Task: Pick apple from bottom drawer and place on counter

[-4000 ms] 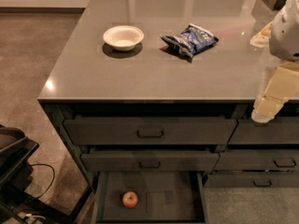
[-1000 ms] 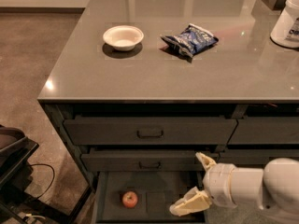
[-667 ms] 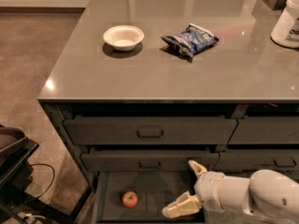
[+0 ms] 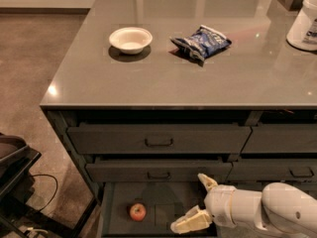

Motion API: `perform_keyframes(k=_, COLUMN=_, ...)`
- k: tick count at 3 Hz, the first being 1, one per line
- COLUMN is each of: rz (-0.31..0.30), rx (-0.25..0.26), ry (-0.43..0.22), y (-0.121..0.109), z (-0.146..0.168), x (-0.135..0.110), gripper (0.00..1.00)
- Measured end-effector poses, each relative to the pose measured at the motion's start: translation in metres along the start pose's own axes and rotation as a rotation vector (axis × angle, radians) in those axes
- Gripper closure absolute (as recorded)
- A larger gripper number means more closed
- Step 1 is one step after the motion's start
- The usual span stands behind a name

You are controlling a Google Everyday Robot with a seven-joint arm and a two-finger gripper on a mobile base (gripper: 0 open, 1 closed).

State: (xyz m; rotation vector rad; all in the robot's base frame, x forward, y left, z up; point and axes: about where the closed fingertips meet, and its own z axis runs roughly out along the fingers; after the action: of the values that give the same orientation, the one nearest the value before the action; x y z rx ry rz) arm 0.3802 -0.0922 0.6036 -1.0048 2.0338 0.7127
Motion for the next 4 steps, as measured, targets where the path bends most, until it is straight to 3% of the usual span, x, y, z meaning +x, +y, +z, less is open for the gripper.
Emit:
perform_keyframes(k=1, rz=0.045, rx=0.005, ry=-0.025, y=0.005, z=0.014, x=0.021, gripper=0.0)
perform_keyframes(k=3, rz=0.112, rx=-0.016, ry=-0.089, y=0.021, z=0.105, x=0.094, gripper=0.0)
perform_keyframes(k=4, rz=0.158, rx=-0.046, ry=-0.105, y=0.032, z=0.121, x=0.106, gripper=0.0)
